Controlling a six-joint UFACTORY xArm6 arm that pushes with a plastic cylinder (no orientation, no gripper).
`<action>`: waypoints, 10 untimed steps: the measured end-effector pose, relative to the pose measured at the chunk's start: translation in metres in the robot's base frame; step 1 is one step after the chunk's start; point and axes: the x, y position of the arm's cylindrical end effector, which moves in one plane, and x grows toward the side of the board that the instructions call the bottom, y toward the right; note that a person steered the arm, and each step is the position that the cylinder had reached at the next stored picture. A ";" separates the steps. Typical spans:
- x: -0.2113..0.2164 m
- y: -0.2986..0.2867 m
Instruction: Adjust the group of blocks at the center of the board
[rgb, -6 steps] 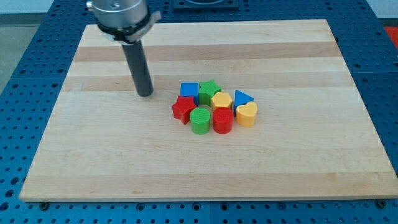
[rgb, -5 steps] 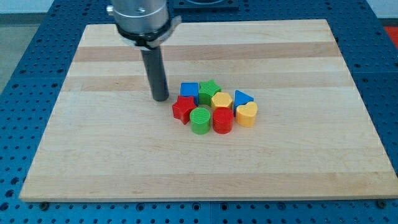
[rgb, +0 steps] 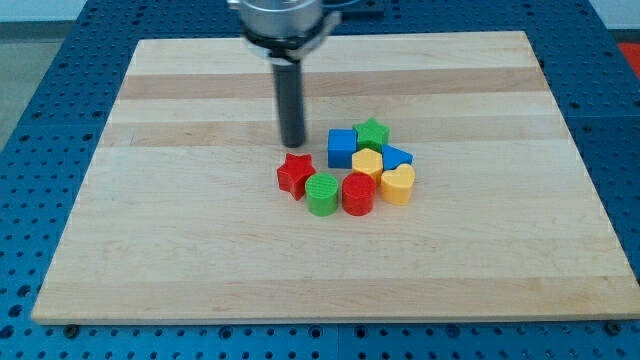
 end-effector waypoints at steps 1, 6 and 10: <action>0.036 -0.040; 0.086 0.012; 0.112 0.038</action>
